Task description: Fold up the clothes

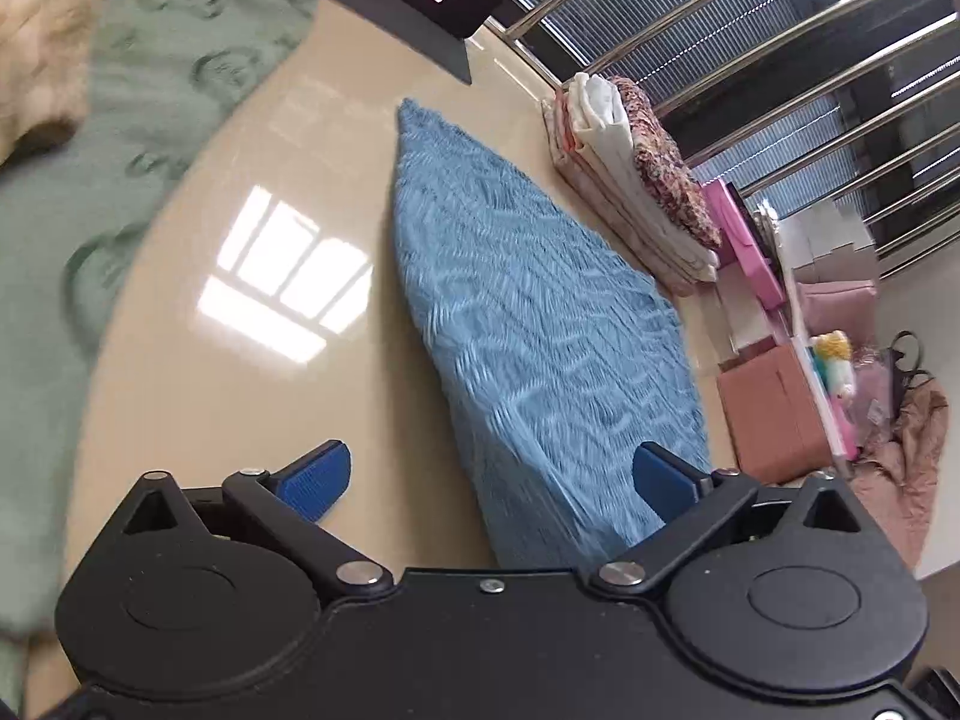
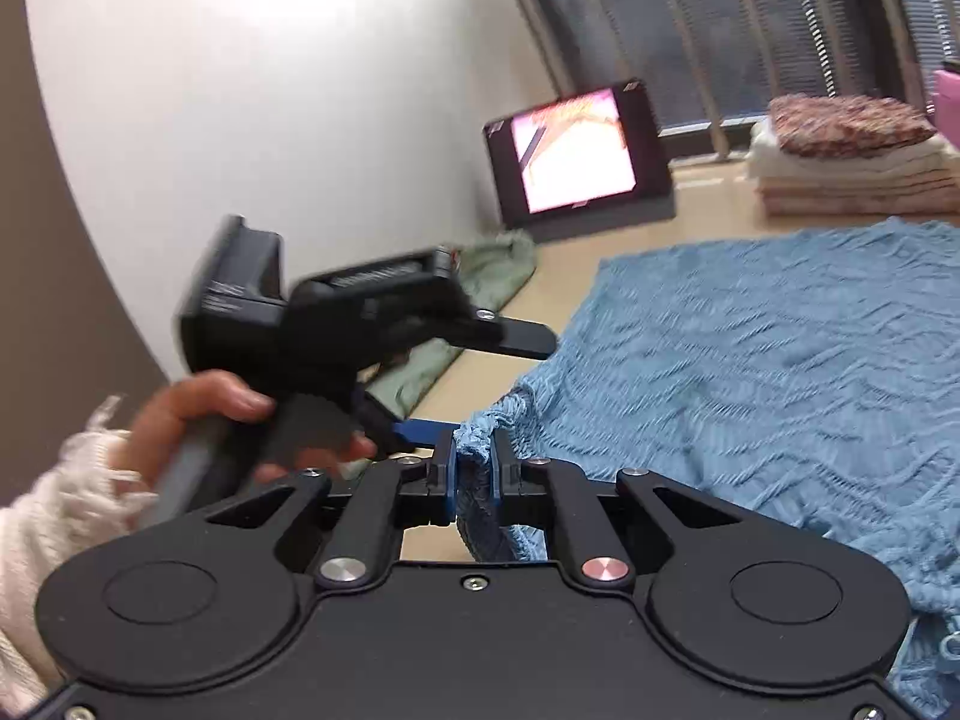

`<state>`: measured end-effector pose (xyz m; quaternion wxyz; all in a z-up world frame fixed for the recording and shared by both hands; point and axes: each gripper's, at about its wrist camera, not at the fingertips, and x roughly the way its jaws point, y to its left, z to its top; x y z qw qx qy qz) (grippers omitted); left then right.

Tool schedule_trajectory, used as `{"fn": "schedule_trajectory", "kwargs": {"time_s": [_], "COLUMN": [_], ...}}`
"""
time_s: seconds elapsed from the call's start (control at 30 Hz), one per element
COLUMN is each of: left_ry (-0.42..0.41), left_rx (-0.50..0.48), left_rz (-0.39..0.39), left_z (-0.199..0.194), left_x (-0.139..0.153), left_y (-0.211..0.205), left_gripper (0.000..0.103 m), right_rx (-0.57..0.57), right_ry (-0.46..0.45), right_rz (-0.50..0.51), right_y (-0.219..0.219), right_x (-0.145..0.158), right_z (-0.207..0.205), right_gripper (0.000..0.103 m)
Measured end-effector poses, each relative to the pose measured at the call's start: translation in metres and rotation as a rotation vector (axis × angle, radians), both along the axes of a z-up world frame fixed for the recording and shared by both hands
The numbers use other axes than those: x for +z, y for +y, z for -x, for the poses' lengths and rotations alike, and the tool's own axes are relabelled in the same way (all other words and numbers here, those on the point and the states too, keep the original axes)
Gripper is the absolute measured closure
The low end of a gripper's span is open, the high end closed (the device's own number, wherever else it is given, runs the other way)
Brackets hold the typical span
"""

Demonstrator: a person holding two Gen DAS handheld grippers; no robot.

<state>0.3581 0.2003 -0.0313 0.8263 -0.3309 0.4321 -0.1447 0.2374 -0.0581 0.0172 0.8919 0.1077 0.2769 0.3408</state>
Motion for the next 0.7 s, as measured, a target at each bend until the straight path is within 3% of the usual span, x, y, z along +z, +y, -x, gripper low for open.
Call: {"fn": "schedule_trajectory", "kwargs": {"time_s": [0.1, 0.4, 0.57, 0.7], "left_ry": [-0.006, 0.004, 0.003, -0.009], "left_rx": [0.020, 0.129, 0.161, 0.186], "left_rz": [-0.023, 0.011, -0.004, 0.001], "left_z": [-0.022, -0.086, -0.109, -0.122], "left_x": [-0.001, -0.003, -0.004, -0.006], "left_y": [-0.008, -0.001, 0.002, 0.005], "left_gripper": [0.023, 0.042, 0.060, 0.062], "right_rx": [-0.003, 0.016, 0.030, 0.032], "right_ry": [-0.021, -0.037, -0.050, -0.061], "right_rz": [-0.007, -0.020, -0.032, -0.029], "right_y": [-0.004, -0.011, -0.012, -0.012], "right_x": [0.003, 0.002, 0.004, 0.004], "right_z": [-0.001, -0.003, -0.001, -0.001], "right_gripper": [0.093, 0.093, 0.093, 0.093]}}
